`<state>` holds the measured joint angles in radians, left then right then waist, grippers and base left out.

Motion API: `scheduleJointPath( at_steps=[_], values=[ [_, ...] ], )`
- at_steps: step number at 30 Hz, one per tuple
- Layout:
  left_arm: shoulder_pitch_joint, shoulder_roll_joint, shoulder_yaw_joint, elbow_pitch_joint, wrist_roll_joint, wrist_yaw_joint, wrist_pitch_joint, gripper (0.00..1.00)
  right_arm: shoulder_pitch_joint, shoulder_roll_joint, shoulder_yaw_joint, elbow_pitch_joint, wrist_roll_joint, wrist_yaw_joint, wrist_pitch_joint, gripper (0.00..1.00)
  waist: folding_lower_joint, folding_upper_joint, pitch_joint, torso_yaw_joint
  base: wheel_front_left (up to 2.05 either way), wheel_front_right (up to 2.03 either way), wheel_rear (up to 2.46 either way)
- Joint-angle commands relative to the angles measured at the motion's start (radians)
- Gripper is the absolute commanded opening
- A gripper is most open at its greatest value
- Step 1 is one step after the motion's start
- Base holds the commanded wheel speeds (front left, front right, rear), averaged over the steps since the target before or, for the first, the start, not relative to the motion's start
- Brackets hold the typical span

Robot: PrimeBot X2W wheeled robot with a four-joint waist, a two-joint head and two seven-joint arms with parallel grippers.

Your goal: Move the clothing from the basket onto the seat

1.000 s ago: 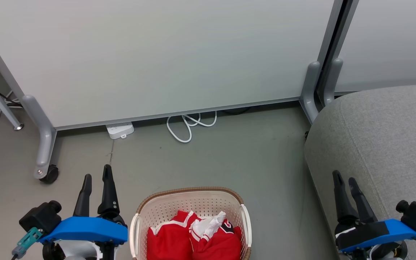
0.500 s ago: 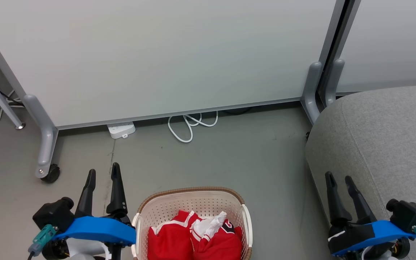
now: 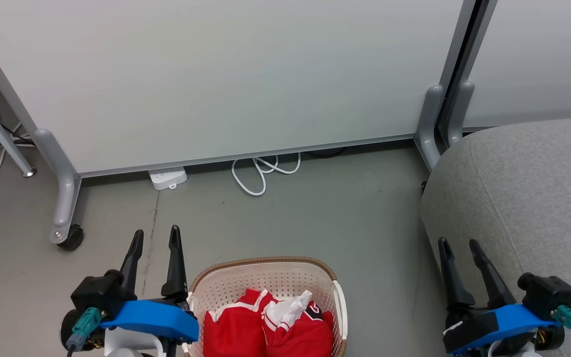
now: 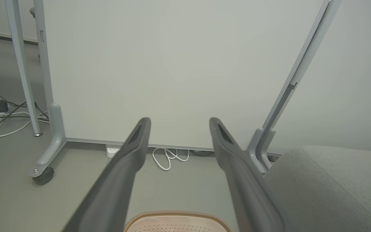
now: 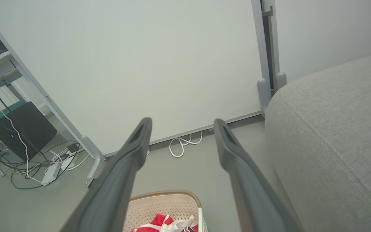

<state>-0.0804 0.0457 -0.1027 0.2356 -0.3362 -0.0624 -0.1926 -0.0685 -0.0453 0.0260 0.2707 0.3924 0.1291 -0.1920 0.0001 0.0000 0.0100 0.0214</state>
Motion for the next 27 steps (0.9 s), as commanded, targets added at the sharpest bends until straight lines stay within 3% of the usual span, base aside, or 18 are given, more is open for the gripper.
scheduleJointPath(
  at_steps=[1, 27],
  values=[
    [-0.017, 0.005, -0.001, -0.001, 0.020, 0.000, -0.009, 1.00, -0.015, -0.007, 0.002, -0.002, -0.023, 0.002, -0.009, 1.00, -0.0001, 0.0000, 0.000, 0.000, 0.00, 0.00, 0.00],
    [-0.020, 0.006, -0.027, 0.058, 0.203, 0.002, -0.060, 1.00, -0.013, -0.008, 0.022, 0.032, -0.226, 0.002, -0.062, 1.00, -0.0001, 0.0000, -0.003, 0.013, 0.00, 0.00, 0.00]
  ],
)
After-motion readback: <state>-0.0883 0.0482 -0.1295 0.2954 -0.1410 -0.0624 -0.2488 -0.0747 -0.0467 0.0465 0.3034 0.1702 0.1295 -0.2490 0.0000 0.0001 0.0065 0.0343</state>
